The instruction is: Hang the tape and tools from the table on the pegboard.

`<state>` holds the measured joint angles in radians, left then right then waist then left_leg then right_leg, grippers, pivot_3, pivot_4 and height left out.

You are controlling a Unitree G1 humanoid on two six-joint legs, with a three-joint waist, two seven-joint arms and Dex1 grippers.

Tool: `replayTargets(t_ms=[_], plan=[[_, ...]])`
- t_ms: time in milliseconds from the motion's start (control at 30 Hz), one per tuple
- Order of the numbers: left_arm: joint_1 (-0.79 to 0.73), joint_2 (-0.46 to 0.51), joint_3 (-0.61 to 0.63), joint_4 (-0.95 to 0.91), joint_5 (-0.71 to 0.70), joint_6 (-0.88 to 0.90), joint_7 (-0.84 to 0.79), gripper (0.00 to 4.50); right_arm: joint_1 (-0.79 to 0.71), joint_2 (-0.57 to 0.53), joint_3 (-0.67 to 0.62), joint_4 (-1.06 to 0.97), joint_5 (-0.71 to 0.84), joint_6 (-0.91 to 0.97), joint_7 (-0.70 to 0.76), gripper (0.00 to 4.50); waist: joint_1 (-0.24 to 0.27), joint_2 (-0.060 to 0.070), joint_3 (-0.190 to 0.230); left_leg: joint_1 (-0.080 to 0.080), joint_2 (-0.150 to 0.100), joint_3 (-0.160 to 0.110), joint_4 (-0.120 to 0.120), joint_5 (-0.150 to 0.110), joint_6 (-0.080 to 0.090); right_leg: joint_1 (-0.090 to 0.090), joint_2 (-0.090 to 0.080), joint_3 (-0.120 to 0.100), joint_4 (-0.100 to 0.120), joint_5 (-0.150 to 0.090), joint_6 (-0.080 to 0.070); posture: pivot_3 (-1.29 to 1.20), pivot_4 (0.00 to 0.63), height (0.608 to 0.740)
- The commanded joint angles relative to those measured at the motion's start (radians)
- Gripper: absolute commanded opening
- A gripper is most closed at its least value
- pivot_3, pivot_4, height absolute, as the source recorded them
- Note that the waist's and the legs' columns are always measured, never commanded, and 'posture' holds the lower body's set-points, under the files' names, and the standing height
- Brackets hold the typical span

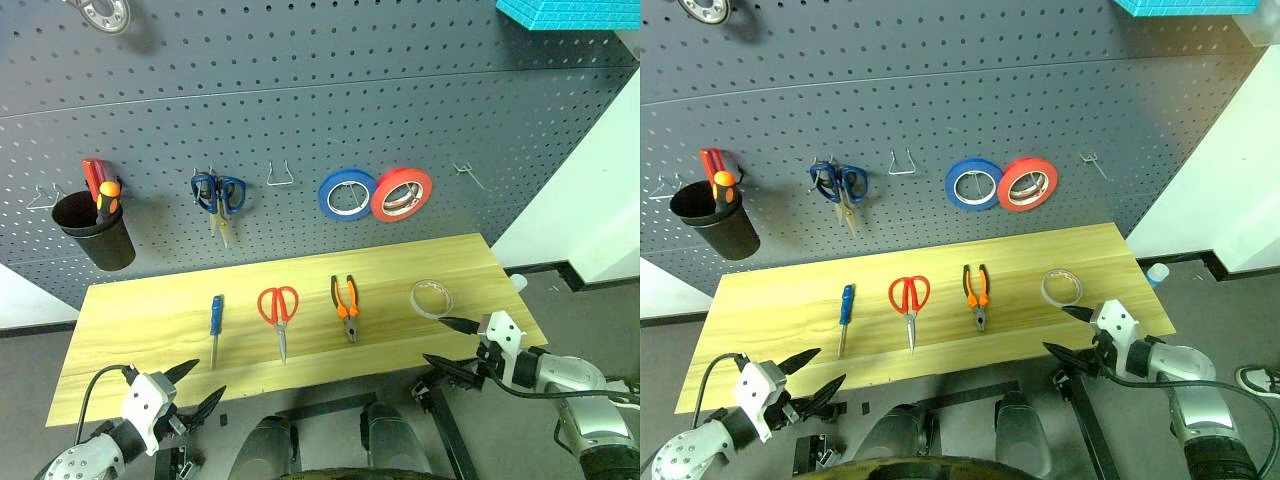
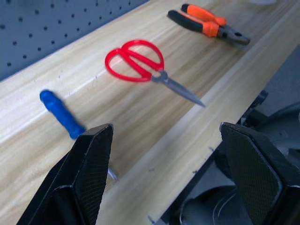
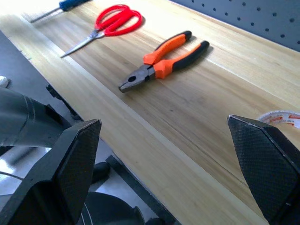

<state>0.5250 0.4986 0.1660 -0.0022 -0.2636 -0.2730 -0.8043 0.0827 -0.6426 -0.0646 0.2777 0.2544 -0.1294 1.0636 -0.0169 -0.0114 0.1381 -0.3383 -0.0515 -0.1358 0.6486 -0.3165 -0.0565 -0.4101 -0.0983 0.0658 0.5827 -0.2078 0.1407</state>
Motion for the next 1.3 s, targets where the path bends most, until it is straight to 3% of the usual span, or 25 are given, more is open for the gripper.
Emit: replayTargets(t_ms=[33,400,667,1067,1167,1300], plan=[[-0.059,0.008,-0.060,-0.100,-0.001,0.107,0.009,3.80,-0.069,0.011,0.013,0.008,-0.064,0.039,-0.097,4.50,0.000,0.000,0.000,0.000,0.000,0.000,0.000,0.000,0.000,0.000,0.000,0.000,0.000,0.000,0.000,-0.02,0.095,0.738],[-0.384,-0.011,-0.294,-0.100,0.086,0.377,0.002,3.80,-0.284,0.037,0.162,0.078,-0.261,0.257,-0.258,4.50,-0.002,0.003,-0.002,0.002,-0.001,0.000,0.003,0.001,0.000,-0.001,0.000,0.000,0.002,0.005,-0.003,-0.05,0.087,0.738],[-0.609,-0.126,-0.418,0.033,0.185,0.454,0.075,3.80,-0.474,0.103,0.235,0.371,-0.351,0.283,-0.329,4.50,-0.004,0.005,-0.004,0.002,-0.001,0.000,0.003,0.001,0.000,-0.001,0.000,0.000,0.002,0.007,-0.002,-0.06,0.076,0.738],[-0.657,-0.117,-0.464,0.073,0.168,0.455,-0.052,3.80,-0.603,0.146,0.238,0.647,-0.361,0.319,-0.320,4.50,-0.036,0.006,-0.006,0.003,-0.001,0.000,0.003,0.001,-0.001,-0.001,0.000,0.001,0.001,0.008,-0.001,-0.07,0.063,0.738],[-0.656,-0.115,-0.461,0.075,0.169,0.447,-0.062,3.82,-0.618,0.153,0.237,0.686,-0.364,0.312,-0.322,4.01,-0.045,0.007,-0.007,0.004,-0.001,0.000,0.003,0.002,-0.001,0.000,0.000,0.001,0.002,0.008,-0.001,-0.07,0.063,0.738],[-0.658,-0.118,-0.459,0.084,0.175,0.440,-0.062,3.82,-0.639,0.160,0.233,0.727,-0.368,0.297,-0.338,2.70,-0.054,0.007,-0.007,0.005,-0.001,0.000,0.003,0.002,-0.001,0.001,0.000,0.001,0.002,0.008,-0.001,-0.07,0.062,0.738]])
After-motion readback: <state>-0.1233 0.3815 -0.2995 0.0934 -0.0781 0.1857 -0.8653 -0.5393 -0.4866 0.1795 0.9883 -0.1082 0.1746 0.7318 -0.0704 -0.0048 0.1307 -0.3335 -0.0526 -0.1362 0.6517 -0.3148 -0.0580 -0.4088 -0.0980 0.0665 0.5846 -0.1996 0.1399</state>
